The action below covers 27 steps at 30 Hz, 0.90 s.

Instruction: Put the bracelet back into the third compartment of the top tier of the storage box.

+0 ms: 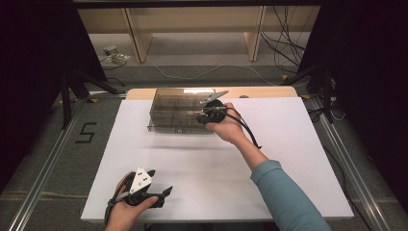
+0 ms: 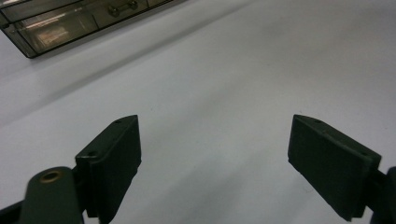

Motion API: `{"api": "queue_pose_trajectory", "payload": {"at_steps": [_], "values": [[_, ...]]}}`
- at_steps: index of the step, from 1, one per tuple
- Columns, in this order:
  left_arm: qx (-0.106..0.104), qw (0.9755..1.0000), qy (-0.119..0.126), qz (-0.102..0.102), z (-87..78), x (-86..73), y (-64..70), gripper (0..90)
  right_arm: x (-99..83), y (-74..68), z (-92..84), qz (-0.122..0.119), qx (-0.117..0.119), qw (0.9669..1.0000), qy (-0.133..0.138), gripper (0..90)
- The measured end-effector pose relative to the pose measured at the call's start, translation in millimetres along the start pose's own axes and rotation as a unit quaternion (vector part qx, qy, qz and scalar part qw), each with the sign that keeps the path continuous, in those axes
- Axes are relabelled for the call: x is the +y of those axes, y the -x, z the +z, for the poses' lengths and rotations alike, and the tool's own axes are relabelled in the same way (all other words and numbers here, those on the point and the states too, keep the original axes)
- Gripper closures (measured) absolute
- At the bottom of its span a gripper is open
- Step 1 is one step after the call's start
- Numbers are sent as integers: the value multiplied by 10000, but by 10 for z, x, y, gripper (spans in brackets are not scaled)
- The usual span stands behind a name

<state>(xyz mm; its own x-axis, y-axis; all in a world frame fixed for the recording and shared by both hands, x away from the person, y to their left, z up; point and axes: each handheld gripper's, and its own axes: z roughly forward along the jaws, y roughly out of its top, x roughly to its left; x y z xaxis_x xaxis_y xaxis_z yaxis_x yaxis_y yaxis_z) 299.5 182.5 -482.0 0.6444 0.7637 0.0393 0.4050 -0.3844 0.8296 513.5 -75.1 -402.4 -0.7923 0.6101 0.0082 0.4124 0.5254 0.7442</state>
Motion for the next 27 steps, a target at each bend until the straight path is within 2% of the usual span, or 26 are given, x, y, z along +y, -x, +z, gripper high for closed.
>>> {"api": "queue_pose_trajectory", "payload": {"at_steps": [13, 27], "values": [[6, 10000, 19, -3, -1, -1, -2, 173, -17, 8, 43, 10, 1, 10000, -38, 880], [-3, 10000, -12, 22, 4, 2, 4, 173, -41, 46, 7, -38, -8, 9999, -133, 880]]}}
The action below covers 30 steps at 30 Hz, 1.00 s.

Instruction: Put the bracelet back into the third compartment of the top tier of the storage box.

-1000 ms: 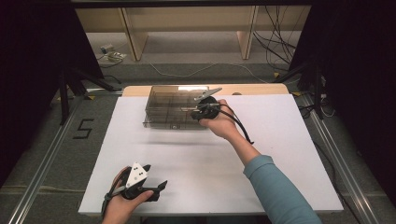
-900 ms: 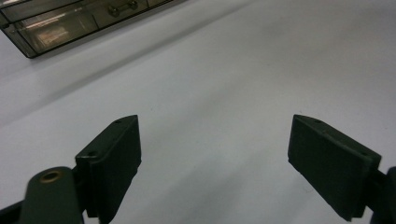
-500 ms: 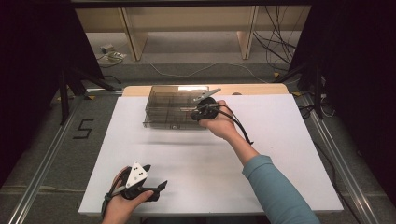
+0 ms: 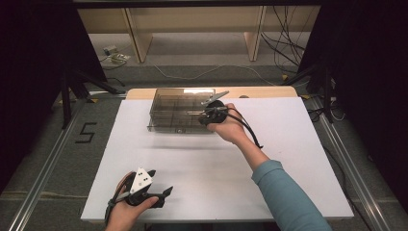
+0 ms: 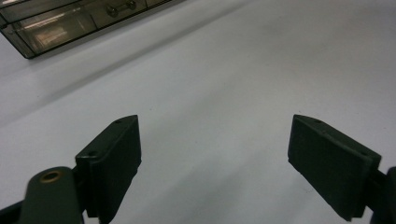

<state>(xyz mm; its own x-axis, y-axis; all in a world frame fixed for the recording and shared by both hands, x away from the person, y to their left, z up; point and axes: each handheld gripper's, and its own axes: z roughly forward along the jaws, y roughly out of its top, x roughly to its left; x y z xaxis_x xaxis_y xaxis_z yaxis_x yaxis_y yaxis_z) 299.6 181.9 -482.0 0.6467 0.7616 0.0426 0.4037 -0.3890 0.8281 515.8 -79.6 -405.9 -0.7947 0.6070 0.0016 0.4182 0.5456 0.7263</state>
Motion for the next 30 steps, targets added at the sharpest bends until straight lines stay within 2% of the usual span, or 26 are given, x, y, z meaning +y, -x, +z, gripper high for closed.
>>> {"api": "queue_pose_trajectory", "payload": {"at_steps": [7, 13, 18, 22, 30], "values": [[-1, 10000, 6, -5, 2, -1, -1, 174, -12, -12, 10, 41, -18, 10000, 9, 870], [2, 10000, 5, -5, 1, -2, -2, 173, -20, -24, -24, 91, -80, 9999, 93, 805], [-7, 10000, -10, -13, 4, -4, -4, 173, -46, -66, -74, 142, -155, 9992, 354, 712], [0, 10000, -9, -9, 3, -5, -5, 173, -75, -65, -118, 255, -263, 9980, 507, 593], [2, 10000, -22, -6, 11, -8, -3, 173, -173, -65, -289, 371, -286, 9967, 656, 456]]}}
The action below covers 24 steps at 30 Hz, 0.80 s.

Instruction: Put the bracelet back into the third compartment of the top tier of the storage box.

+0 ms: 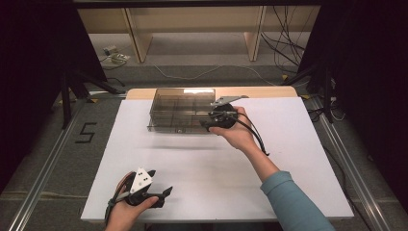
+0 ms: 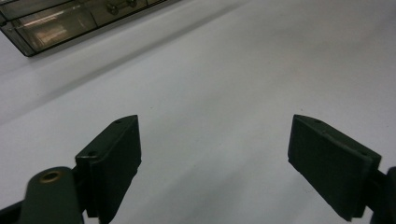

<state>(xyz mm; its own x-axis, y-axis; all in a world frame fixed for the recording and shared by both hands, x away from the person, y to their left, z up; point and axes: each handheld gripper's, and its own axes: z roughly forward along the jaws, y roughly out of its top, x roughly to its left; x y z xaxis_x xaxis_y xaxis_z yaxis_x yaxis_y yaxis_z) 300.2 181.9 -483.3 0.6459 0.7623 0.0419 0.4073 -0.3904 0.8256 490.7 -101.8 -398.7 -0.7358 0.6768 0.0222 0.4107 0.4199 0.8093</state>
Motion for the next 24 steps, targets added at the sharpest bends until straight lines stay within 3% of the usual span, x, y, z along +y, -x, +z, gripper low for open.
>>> {"api": "queue_pose_trajectory", "payload": {"at_steps": [7, 17, 24], "values": [[5, 10000, -19, -36, 9, -9, -7, 173, -85, 37, -179, 270, -22, 9995, -163, 283], [4, 10000, -25, -46, 13, -15, 0, 172, -271, 80, -419, 377, -36, 9992, -118, 199], [9, 10000, -18, -54, 12, -16, 3, 172, -449, 129, -582, 506, -54, 9987, -43, 190]]}}
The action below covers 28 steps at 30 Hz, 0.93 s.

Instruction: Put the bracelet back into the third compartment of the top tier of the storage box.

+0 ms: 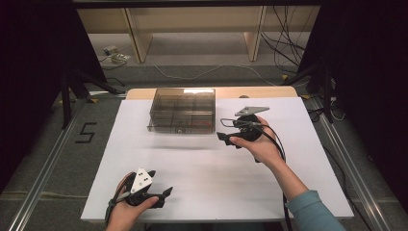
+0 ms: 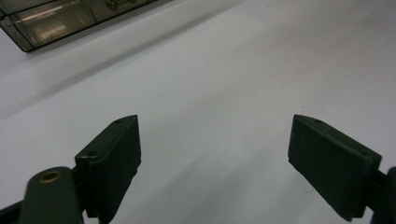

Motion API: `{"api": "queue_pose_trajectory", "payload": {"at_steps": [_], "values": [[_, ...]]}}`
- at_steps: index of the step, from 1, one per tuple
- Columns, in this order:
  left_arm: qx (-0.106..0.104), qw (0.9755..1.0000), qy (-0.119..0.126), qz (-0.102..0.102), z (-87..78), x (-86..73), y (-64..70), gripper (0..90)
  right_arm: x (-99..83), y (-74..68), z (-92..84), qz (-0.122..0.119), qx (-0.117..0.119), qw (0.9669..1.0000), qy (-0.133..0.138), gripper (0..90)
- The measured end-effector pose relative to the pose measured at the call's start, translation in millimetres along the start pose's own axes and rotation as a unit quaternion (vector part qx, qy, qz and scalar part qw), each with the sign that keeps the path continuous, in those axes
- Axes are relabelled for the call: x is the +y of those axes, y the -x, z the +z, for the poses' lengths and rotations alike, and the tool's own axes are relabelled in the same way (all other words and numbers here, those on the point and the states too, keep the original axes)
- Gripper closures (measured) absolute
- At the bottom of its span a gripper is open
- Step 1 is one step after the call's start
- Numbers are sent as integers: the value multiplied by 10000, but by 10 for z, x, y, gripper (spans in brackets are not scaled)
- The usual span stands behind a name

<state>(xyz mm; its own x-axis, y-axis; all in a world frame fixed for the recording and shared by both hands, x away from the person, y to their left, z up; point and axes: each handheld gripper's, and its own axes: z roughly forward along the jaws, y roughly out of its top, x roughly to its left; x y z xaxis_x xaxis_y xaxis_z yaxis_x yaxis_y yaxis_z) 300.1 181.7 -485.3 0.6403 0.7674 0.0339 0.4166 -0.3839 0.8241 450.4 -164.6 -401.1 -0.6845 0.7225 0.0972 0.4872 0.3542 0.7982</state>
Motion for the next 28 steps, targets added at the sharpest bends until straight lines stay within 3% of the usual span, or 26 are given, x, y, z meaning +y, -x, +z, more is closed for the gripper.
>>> {"api": "queue_pose_trajectory", "payload": {"at_steps": [12, 18, 28], "values": [[-18, 10000, 22, -27, 3, -4, 0, 171, -429, 138, -363, 84, -185, 9998, 91, 207], [-60, 10000, 26, 19, 9, -2, 19, 169, -791, 149, -575, 122, -176, 9996, 185, 210], [-221, 9996, 126, 84, 37, 29, 82, 160, -1379, 121, -974, 169, -379, 9989, 230, 225]]}}
